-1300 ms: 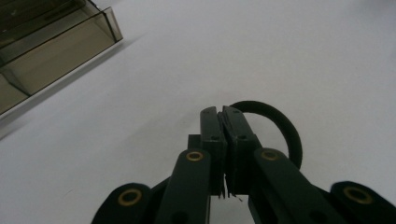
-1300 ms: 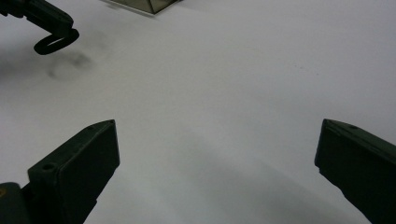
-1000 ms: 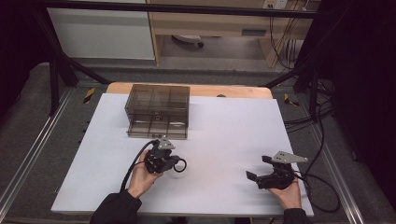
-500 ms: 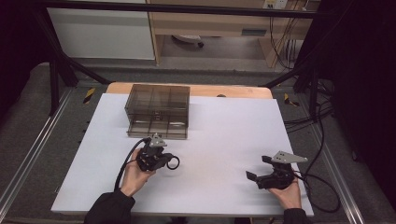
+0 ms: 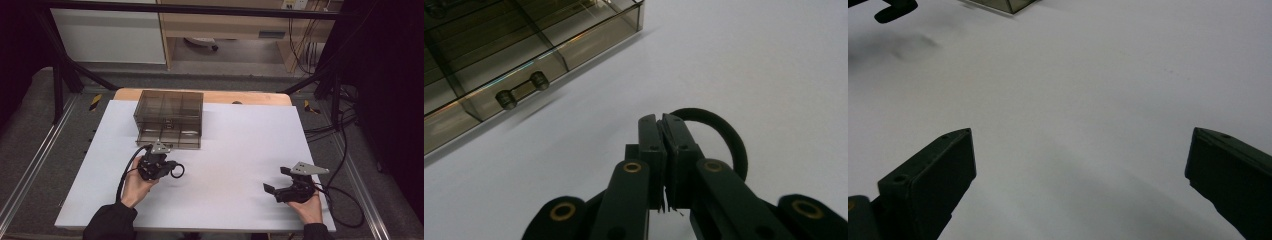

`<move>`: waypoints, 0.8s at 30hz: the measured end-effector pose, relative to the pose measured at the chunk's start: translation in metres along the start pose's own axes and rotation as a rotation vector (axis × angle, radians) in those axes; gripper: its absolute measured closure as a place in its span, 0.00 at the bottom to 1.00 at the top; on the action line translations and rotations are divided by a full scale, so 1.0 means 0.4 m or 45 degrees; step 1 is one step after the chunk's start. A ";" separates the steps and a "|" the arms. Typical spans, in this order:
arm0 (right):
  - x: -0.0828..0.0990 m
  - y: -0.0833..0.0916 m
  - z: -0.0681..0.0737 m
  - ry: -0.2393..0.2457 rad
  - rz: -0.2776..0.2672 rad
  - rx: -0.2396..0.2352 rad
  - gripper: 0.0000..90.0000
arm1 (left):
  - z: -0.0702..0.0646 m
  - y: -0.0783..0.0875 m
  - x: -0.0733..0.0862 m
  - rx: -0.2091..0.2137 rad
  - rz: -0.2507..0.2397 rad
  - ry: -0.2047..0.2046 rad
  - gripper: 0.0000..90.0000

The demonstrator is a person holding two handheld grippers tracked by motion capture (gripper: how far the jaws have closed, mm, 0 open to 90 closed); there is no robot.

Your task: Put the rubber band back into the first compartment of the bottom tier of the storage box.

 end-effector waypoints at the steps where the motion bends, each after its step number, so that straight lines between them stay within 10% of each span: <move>1: 0.000 0.000 0.000 -0.001 0.000 0.000 0.01 | 0.004 0.002 0.000 -0.004 0.004 0.001 0.97; 24: 0.000 0.000 0.000 0.000 0.002 -0.001 0.01 | 0.080 0.037 -0.010 -0.080 -0.019 0.053 0.97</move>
Point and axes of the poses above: each handheld gripper's, and its own axes: y roughly backward along the jaws, x roughly out of its underside, z roughly to its left, the point moved 2 cm from there along -y, roughly forward along the jaws, and after that the axes turned 3 degrees about x, right-handed, at the moved point
